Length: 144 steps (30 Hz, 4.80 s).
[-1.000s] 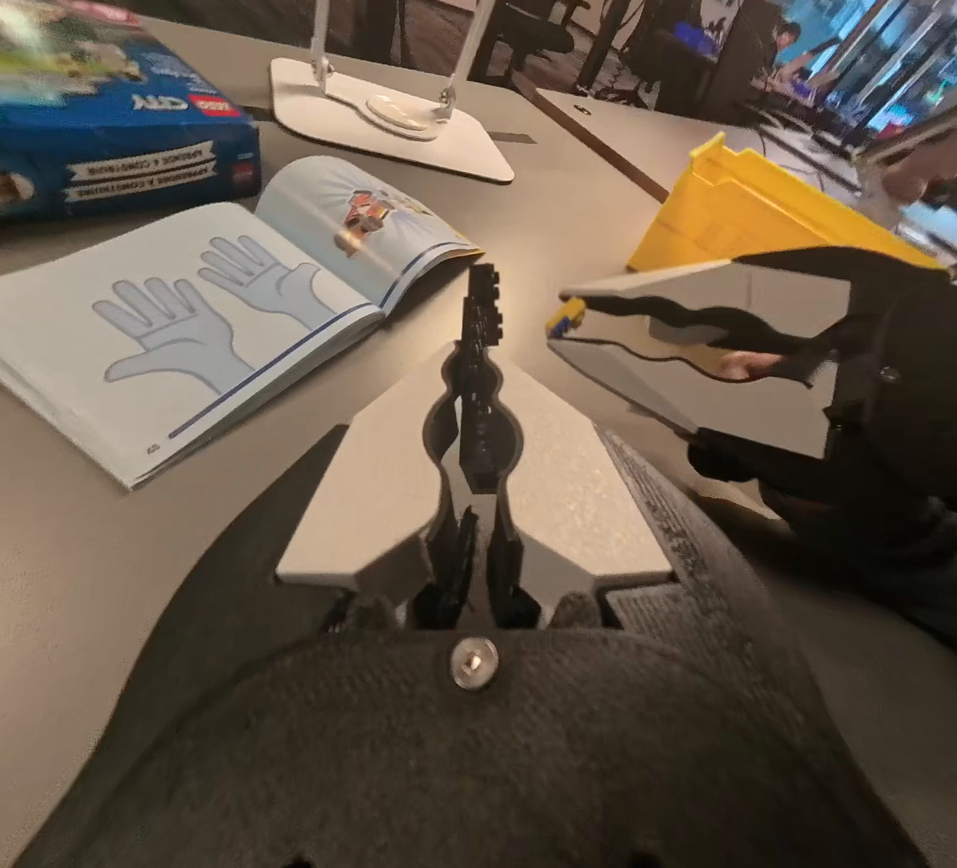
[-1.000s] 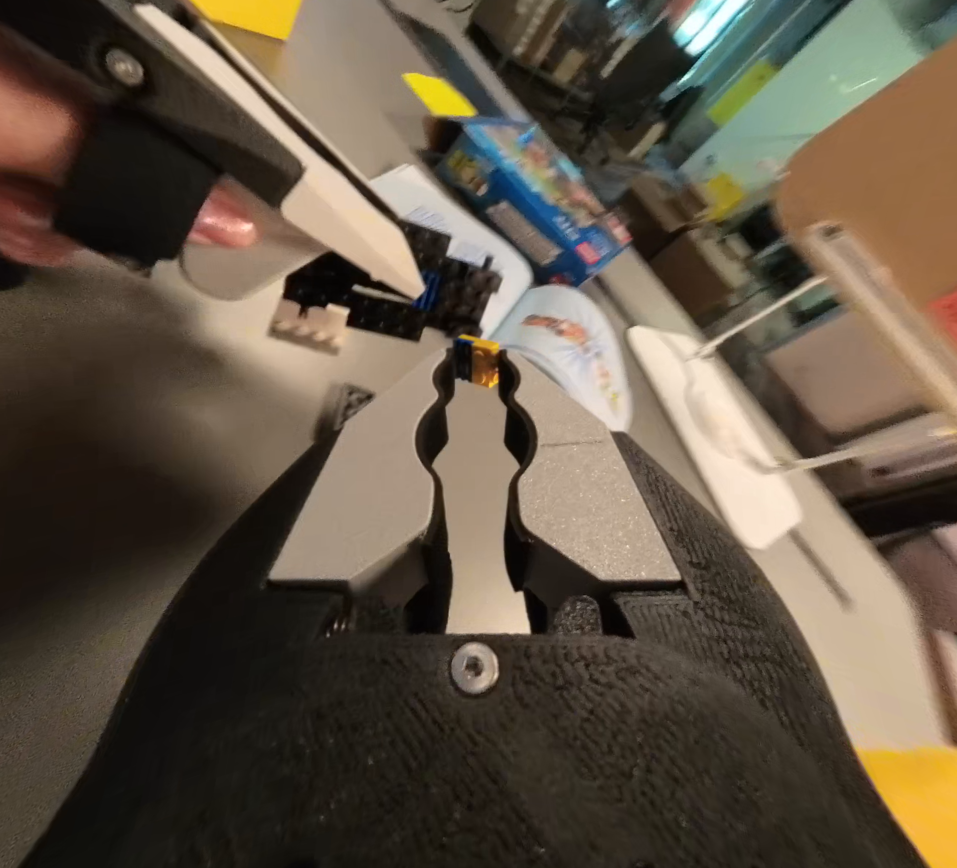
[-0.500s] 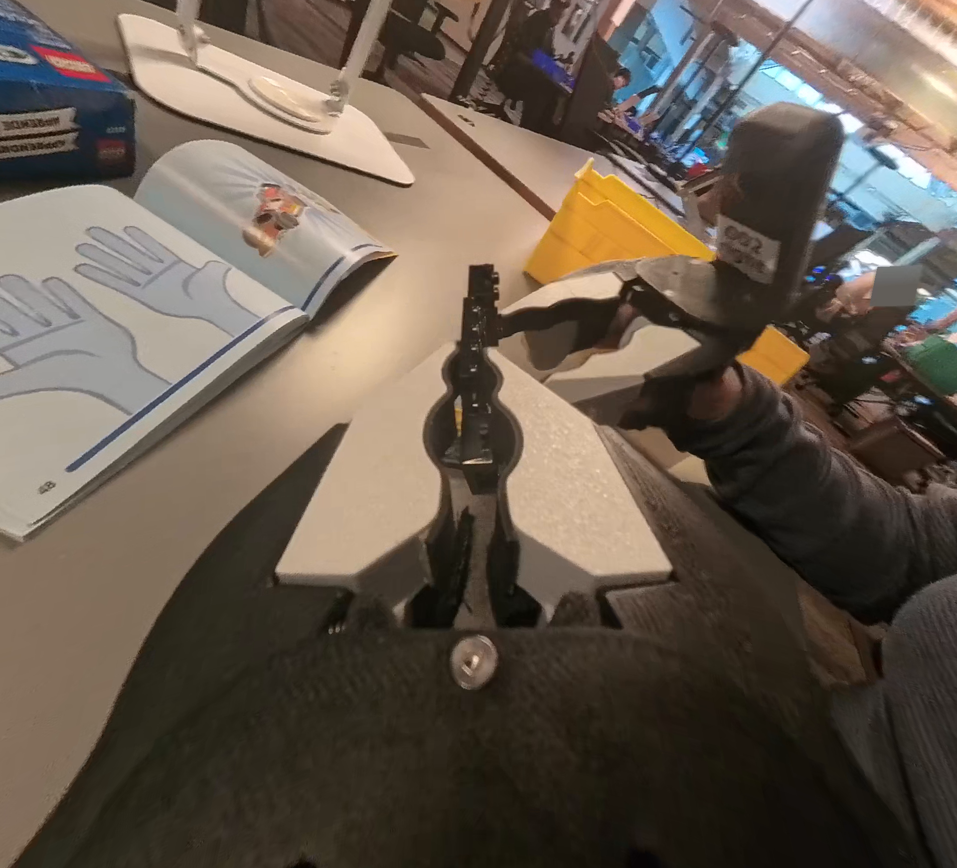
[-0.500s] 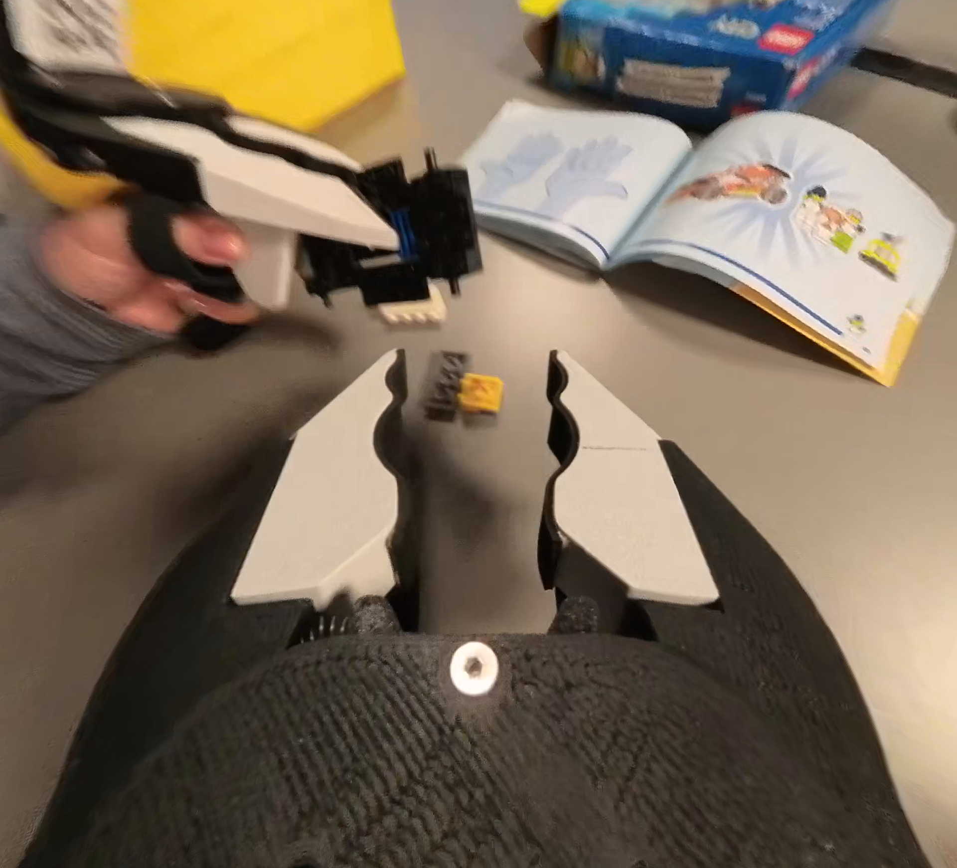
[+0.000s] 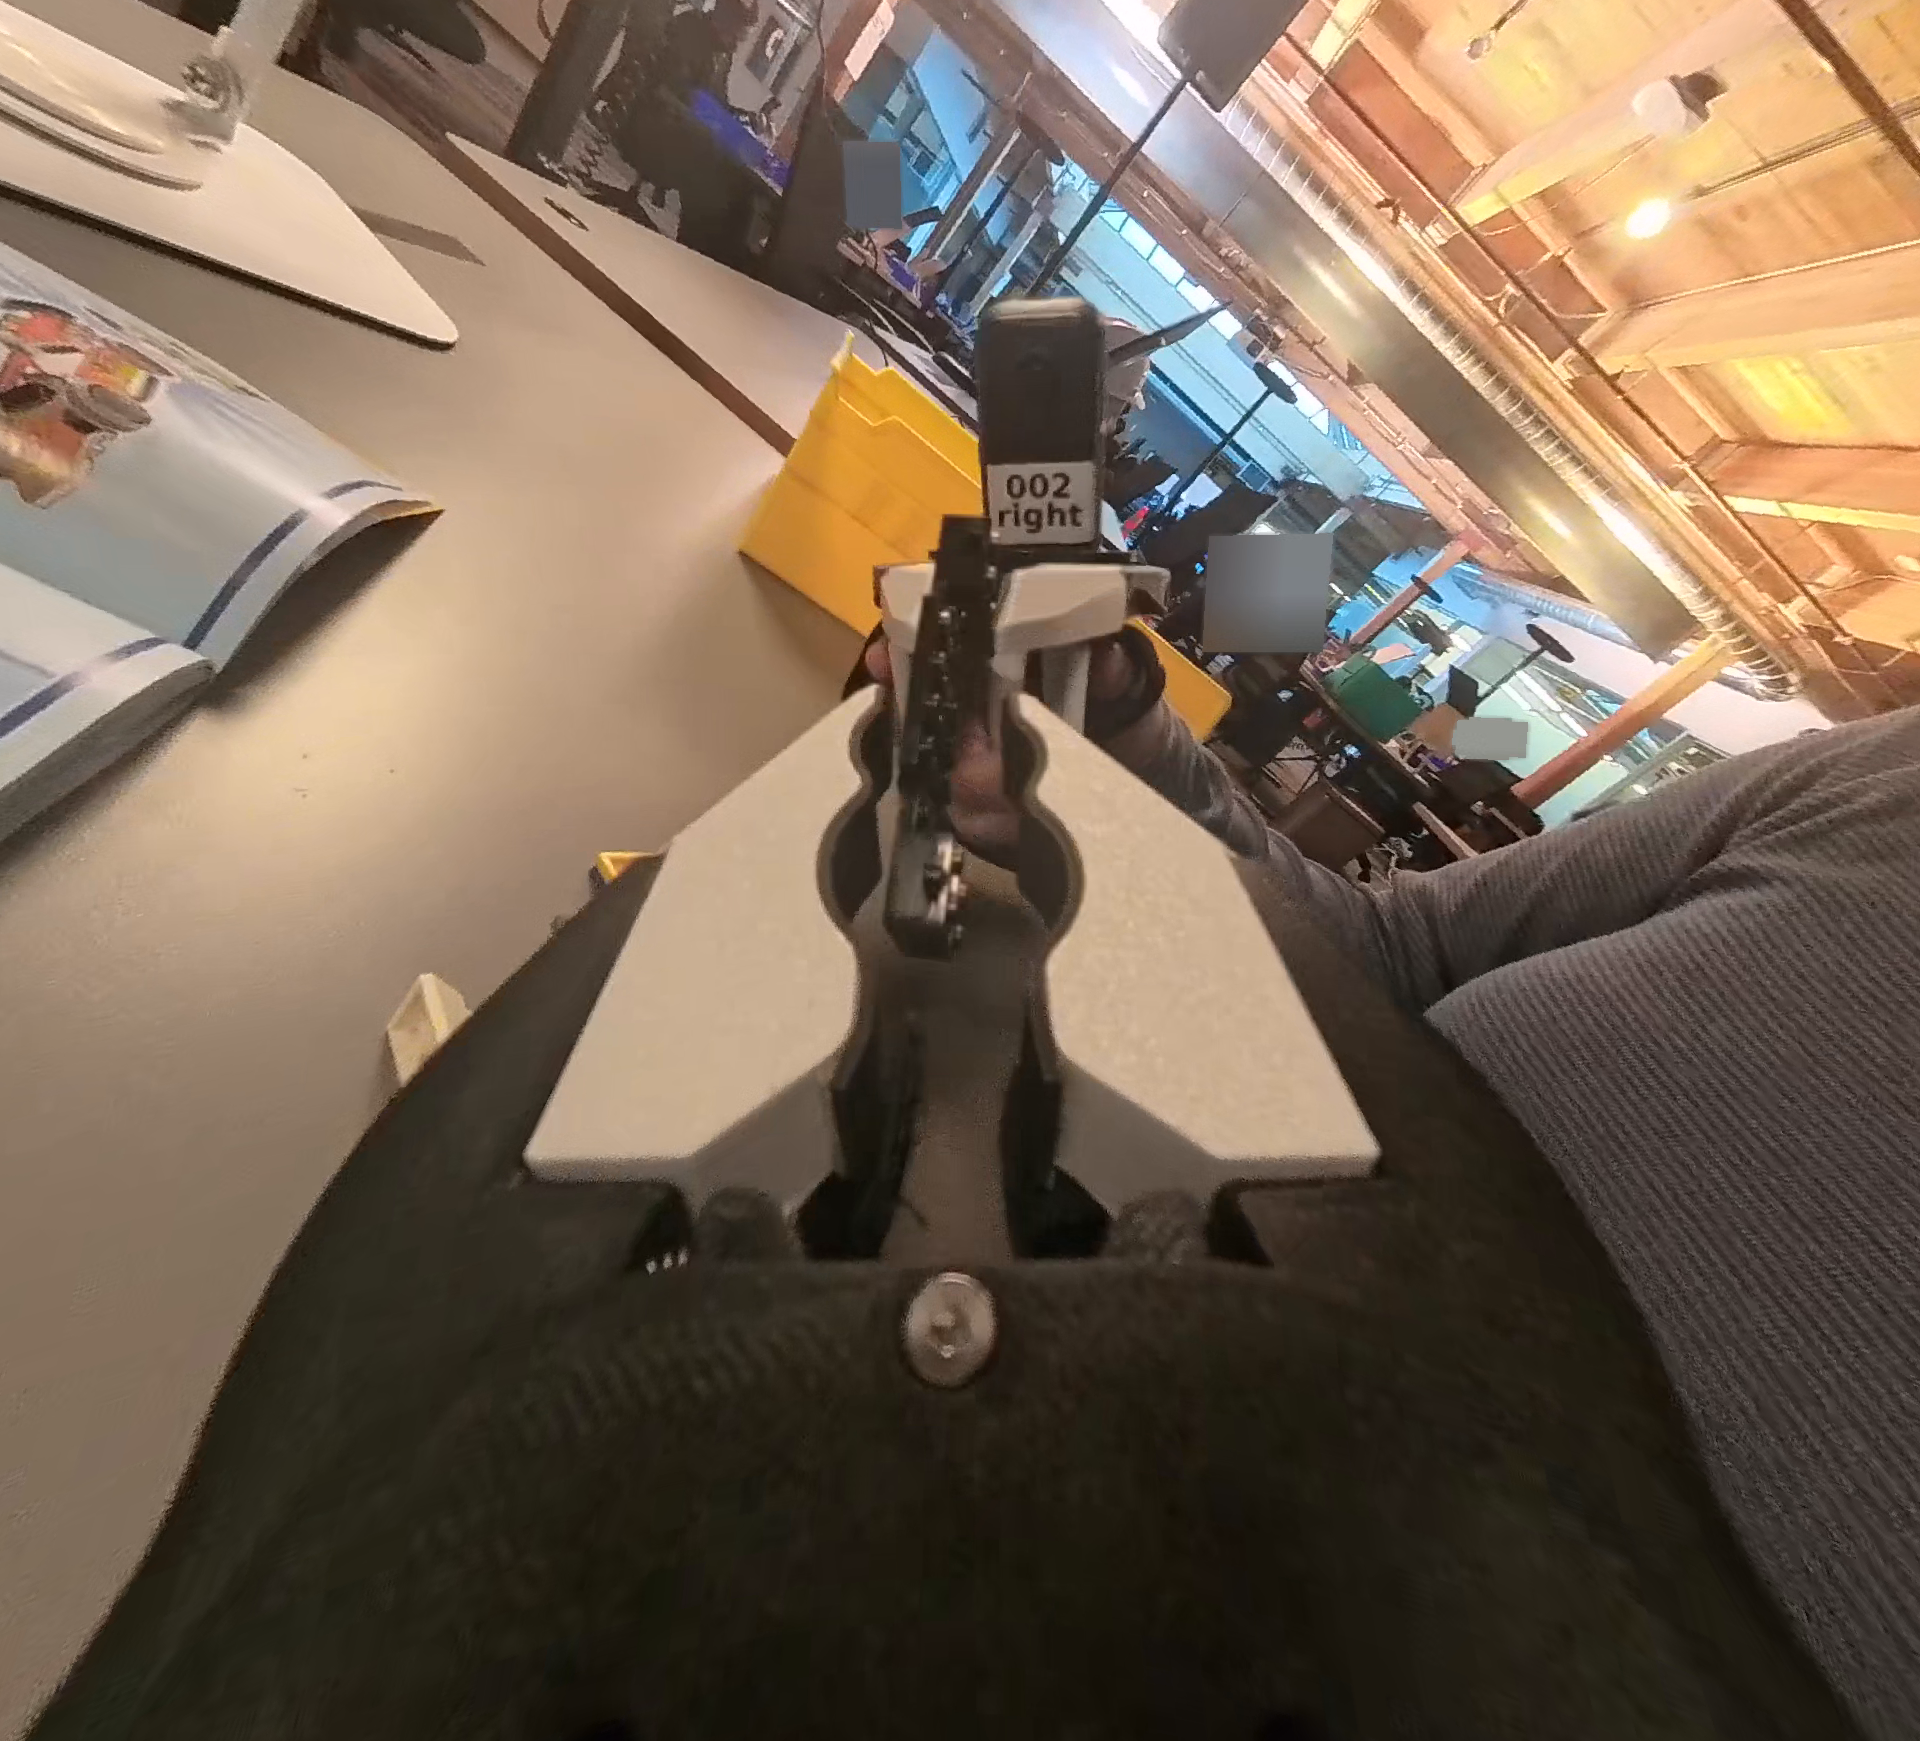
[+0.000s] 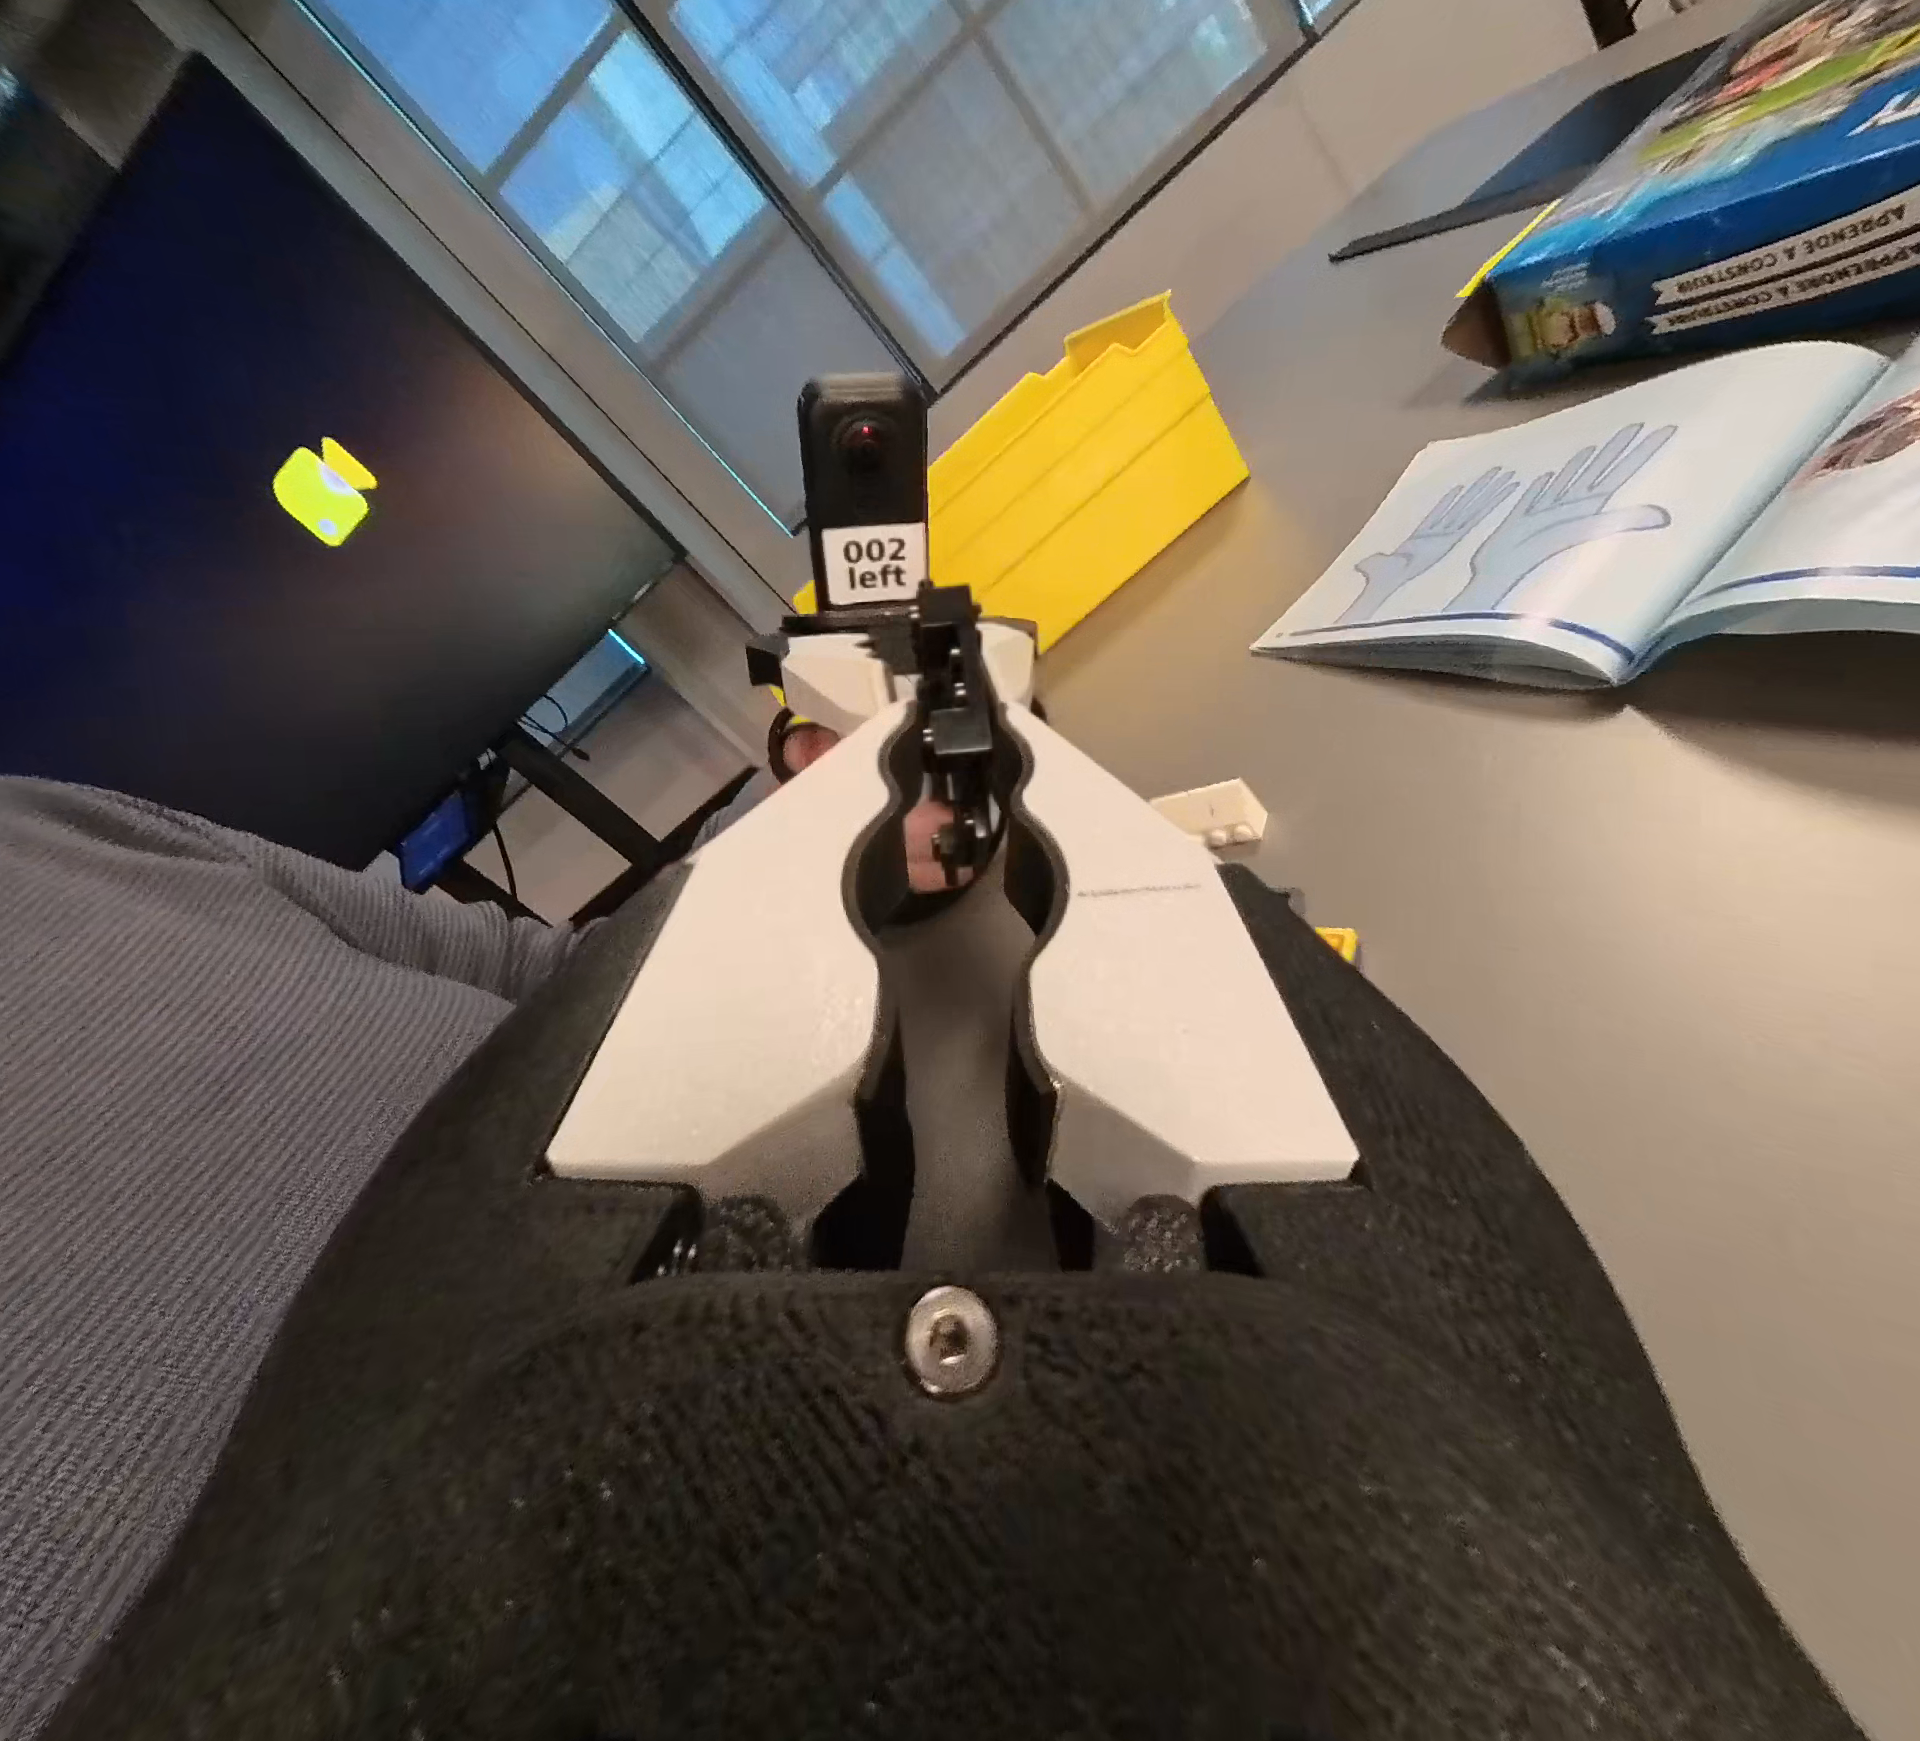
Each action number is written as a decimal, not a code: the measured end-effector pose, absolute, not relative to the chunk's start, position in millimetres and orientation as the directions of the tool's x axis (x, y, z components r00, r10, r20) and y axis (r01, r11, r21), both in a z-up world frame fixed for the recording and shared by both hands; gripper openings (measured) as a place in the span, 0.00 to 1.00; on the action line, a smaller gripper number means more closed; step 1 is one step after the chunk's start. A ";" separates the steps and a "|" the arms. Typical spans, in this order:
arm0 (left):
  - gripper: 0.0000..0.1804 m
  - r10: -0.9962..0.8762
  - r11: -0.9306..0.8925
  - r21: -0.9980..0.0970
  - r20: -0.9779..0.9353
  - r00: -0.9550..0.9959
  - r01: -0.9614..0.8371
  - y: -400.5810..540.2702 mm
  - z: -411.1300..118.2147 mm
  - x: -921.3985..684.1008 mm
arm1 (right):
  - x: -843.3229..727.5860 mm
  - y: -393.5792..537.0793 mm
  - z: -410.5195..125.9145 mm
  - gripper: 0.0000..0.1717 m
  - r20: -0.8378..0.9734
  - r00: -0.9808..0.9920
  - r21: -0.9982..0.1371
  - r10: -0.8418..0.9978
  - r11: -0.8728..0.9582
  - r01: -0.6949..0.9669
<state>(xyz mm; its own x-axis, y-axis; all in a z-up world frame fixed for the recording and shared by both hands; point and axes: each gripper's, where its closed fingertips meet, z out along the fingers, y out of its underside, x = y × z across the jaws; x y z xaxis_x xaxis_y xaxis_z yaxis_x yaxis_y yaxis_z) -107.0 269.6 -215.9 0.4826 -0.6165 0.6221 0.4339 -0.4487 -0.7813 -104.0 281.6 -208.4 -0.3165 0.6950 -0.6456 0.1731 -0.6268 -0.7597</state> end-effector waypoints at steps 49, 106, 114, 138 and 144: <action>0.01 -0.298 -0.440 -0.849 0.444 0.845 0.291 294.0 -252.9 -125.7 | -130.2 304.8 -253.9 0.00 0.477 0.254 -0.835 0.842 0.343 0.430; 0.01 -0.281 -0.506 -0.806 0.490 0.825 0.307 291.5 -260.5 -124.8 | -124.9 316.9 -253.3 0.20 0.475 0.219 -0.836 0.852 0.360 0.413; 0.01 -0.257 -0.514 -0.821 0.422 0.869 0.247 290.5 -263.7 -126.0 | -125.5 319.2 -252.8 0.22 0.555 0.276 -0.791 0.785 0.395 0.468; 0.02 -0.242 -0.521 -0.799 0.474 0.846 0.299 289.1 -272.7 -127.2 | -88.0 360.6 -190.0 0.00 0.698 0.593 -0.710 0.400 0.492 0.503; 0.02 -0.239 -0.479 -0.768 0.580 0.778 0.425 291.5 -263.8 -133.5 | -104.7 324.2 -219.6 0.07 0.464 0.348 -0.881 0.815 0.384 0.277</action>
<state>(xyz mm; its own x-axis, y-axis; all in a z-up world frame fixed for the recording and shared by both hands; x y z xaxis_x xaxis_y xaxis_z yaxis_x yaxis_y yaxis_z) -133.5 291.5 -263.8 0.7785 -0.2390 0.5804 0.4255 -0.4789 -0.7679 -104.7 324.2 -219.6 0.3477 0.8147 0.4640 0.2771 0.3835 -0.8810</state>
